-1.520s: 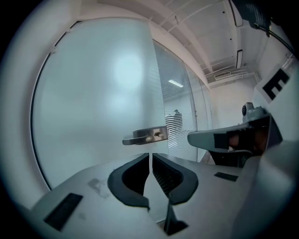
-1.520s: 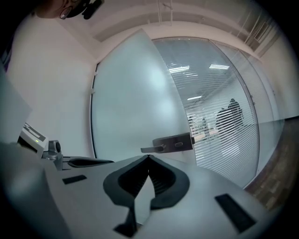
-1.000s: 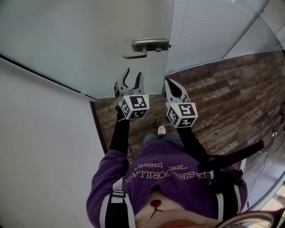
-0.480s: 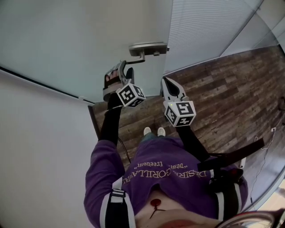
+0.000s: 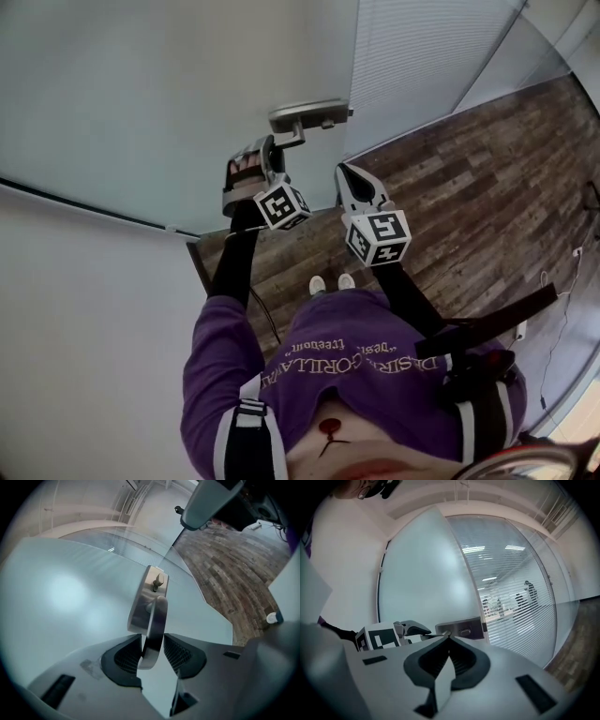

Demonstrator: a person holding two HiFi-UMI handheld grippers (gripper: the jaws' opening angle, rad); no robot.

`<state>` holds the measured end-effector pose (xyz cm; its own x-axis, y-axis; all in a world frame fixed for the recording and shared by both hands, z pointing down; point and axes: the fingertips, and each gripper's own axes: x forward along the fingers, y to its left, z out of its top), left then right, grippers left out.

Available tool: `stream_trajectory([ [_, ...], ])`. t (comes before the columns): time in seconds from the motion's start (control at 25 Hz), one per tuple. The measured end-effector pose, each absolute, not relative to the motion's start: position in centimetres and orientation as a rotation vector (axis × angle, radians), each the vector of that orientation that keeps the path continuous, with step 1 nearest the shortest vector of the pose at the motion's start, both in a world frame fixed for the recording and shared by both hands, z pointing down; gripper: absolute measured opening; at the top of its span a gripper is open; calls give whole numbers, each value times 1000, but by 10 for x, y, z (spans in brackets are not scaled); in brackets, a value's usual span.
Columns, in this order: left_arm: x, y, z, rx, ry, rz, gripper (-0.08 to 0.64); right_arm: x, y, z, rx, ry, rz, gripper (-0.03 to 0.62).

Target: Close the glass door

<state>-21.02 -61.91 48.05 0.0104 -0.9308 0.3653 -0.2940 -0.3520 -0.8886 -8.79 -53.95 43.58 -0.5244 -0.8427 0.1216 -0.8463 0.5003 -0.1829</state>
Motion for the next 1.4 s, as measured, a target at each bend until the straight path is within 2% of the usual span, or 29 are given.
stream_trajectory([
  [0.2, -208, -624, 487, -1690, 1175, -1444, 118, -89, -546, 437, 1556, -2679, 338, -9],
  [0.48, -211, -627, 493, -1806, 1062, -1566, 109, -115, -550, 441, 1551, -2663, 336, -9],
  [0.96, -214, -643, 504, -2024, 992, -1582, 104, -150, -557, 452, 1576, -2606, 319, -9],
  [1.4, -210, -653, 501, -2132, 1020, -1558, 106, -147, -567, 455, 1567, -2598, 334, -9],
])
